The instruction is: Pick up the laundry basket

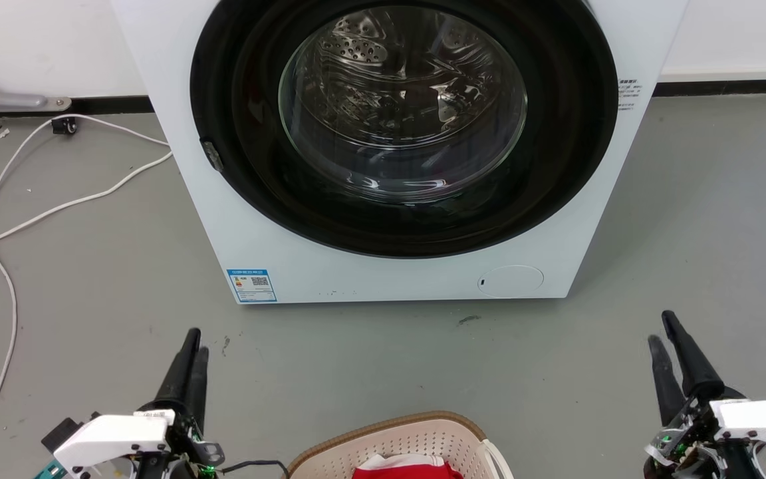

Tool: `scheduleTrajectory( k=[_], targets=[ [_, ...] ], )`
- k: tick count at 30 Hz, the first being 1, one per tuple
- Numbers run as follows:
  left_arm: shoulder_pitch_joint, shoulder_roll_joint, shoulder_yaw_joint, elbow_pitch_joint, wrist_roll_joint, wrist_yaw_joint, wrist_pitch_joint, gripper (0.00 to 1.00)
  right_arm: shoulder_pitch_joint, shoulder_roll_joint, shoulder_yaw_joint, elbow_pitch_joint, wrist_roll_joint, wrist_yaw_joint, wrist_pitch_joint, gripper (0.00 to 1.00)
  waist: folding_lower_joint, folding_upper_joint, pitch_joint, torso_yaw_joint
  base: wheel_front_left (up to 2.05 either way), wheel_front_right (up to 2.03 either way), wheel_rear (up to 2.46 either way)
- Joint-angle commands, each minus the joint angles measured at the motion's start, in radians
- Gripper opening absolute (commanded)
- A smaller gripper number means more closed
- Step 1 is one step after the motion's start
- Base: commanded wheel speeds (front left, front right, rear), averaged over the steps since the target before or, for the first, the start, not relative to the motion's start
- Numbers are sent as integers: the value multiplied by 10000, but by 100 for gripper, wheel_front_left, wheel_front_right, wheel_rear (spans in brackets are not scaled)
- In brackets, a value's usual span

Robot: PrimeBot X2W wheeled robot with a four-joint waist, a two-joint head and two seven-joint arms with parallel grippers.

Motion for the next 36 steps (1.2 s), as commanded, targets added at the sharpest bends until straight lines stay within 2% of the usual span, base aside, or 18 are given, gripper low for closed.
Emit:
scheduleTrajectory(
  k=[1,8,13,21,36],
  targets=[
    [-182,38,-80,-183,17,-9,-77,100,-167,-13,87,-191,-47,0,-107,100,0,0,2,-4,0,0,0],
    [-261,86,-445,-437,359,-11,-470,100,-165,-11,374,-326,-362,0,-482,100,0,0,2,-7,0,0,0],
    [-317,163,-582,-683,1165,-13,-711,100,-194,-13,456,-406,-1031,0,-718,100,0,0,-2,-9,0,0,0],
    [-317,107,-679,-1141,3133,-16,-1054,100,-213,-1,541,-729,-3142,0,-1060,100,0,0,6,-18,0,0,0],
    [-276,104,-902,-1471,6191,-21,-1623,100,-147,16,880,-1067,-6780,0,-1627,100,0,0,24,-27,0,0,0]
  ],
)
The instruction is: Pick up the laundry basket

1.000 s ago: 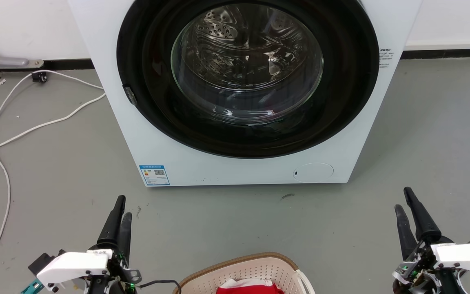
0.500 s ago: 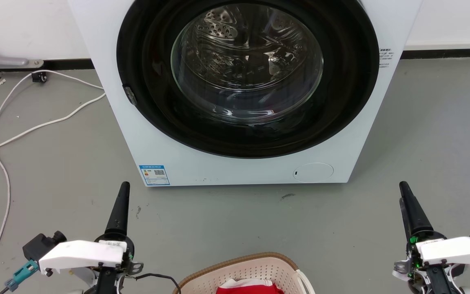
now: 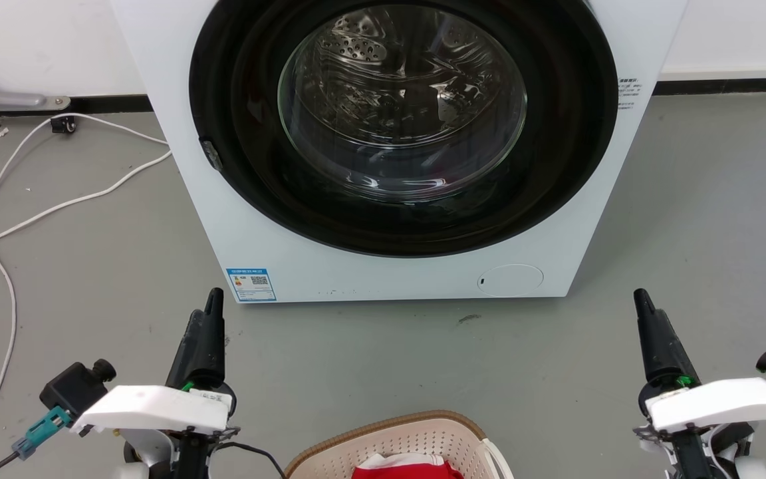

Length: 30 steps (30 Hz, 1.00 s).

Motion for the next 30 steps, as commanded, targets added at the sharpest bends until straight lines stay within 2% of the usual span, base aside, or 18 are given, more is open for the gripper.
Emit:
scheduleTrajectory(
  k=[1,13,30],
  targets=[
    [-216,70,-43,-193,523,-21,-122,100,-181,-8,72,-163,-604,0,-143,100,0,0,-2,-1,0,0,0],
    [-185,186,-211,-142,2497,-26,-511,100,-234,2,265,-21,-2832,0,-489,100,0,0,-1,-4,0,0,0],
    [-181,197,-341,59,4695,-22,-972,100,-131,14,399,-20,-5520,0,-505,100,0,0,-16,1,0,0,0]
  ],
)
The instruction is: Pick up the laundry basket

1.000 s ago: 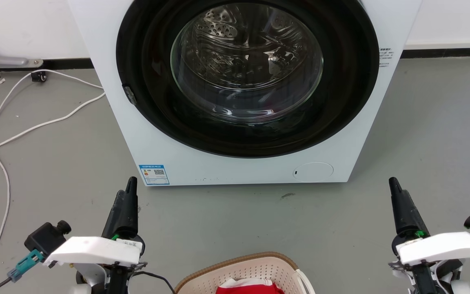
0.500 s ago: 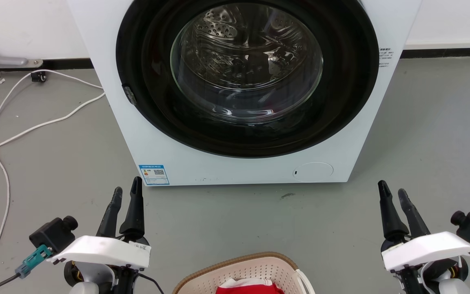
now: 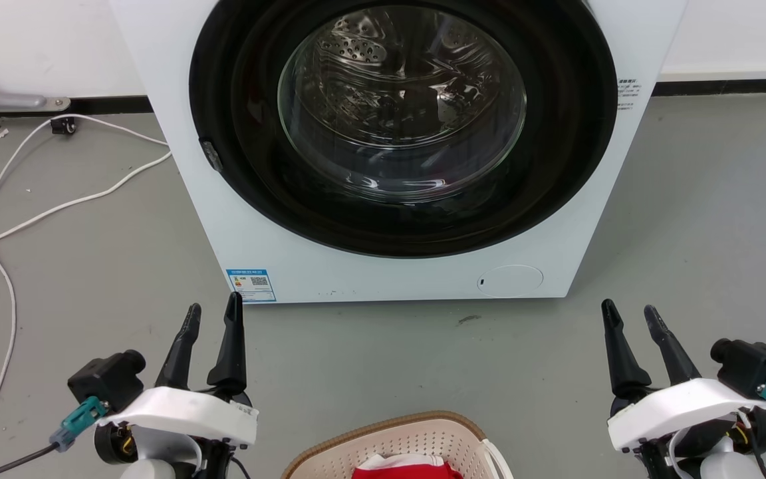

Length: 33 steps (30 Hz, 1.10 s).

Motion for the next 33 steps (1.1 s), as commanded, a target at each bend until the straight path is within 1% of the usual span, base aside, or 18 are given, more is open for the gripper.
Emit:
scheduleTrajectory(
  k=[1,10,18,33],
  targets=[
    [-173,70,-9,-31,328,-9,-111,100,-113,7,18,-127,-365,0,-17,100,0,0,-8,3,0,0,0],
    [-133,105,-52,149,1436,56,-334,100,25,14,-1,-119,-1568,0,168,100,0,0,-39,7,0,0,0],
    [-132,112,-104,252,2210,52,-528,100,76,19,18,-78,-2484,-1,223,100,0,0,-29,4,0,0,0],
    [-209,90,-184,565,3581,187,-838,100,88,30,43,68,-3813,-1,133,100,0,0,6,-8,0,0,0]
  ],
)
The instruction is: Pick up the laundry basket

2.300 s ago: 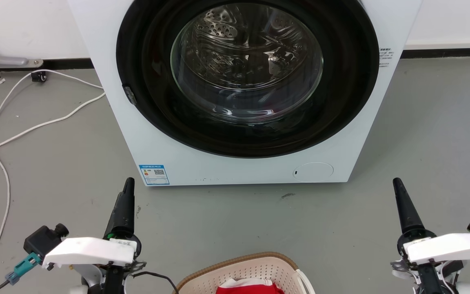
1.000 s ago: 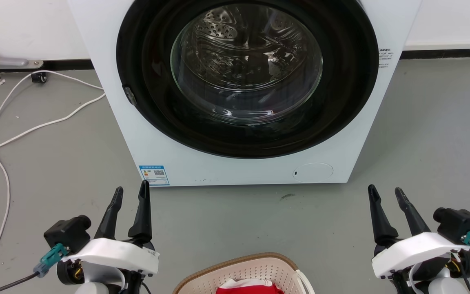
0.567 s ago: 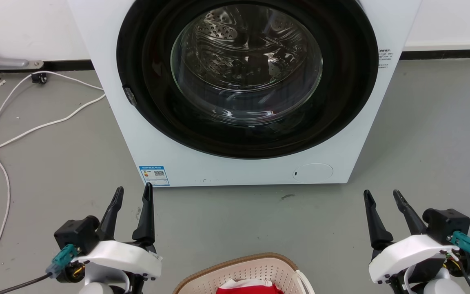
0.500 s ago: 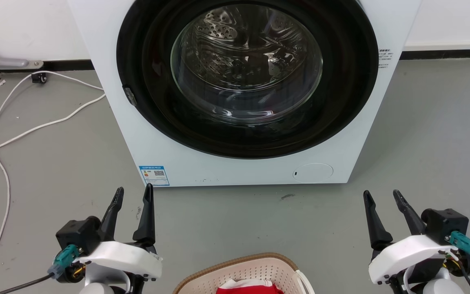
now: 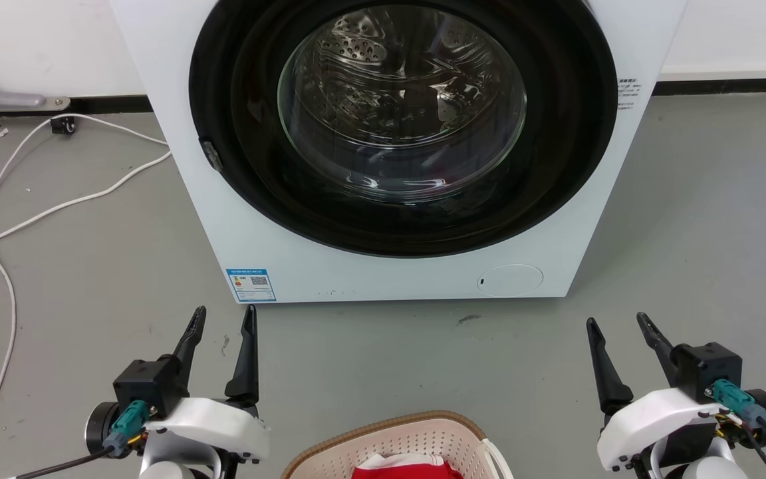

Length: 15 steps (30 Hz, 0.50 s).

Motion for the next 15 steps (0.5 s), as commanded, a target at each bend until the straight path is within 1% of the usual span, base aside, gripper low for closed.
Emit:
scheduleTrajectory(
  k=[1,8,15],
  targets=[
    [-162,34,-30,-1,282,52,-89,100,-16,25,25,-4,-257,-3,-63,100,0,0,2,-1,0,0,0],
    [-146,32,-62,107,843,135,-224,100,-10,29,64,12,-853,-3,-127,100,0,0,10,0,0,0,0],
    [-167,27,-13,204,1283,168,-351,100,-56,35,118,38,-1205,-3,-259,100,0,0,24,-6,0,0,0]
  ],
)
